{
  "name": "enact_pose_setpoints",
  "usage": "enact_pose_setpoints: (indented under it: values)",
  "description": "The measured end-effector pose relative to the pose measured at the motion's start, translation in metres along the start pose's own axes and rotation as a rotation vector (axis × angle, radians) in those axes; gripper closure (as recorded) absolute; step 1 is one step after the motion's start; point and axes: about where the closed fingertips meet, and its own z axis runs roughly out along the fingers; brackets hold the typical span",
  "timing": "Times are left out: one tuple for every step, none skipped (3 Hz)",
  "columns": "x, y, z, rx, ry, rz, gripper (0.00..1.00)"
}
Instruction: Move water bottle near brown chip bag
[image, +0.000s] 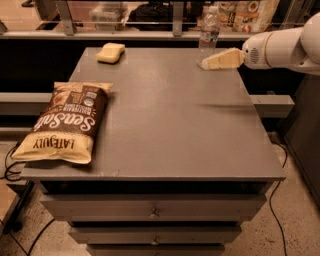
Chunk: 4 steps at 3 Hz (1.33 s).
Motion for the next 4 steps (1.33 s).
enact_pose_setpoints:
  values:
    - [-0.002, -0.015, 0.038, 0.035, -0.044, 0.065, 0.0]
    - [-0.008, -0.026, 0.061, 0.042, -0.078, 0.082, 0.0]
    - [-0.011, -0.044, 0.085, 0.046, -0.099, 0.087, 0.0]
    - [-0.018, -0.065, 0.113, 0.05, -0.117, 0.093, 0.03]
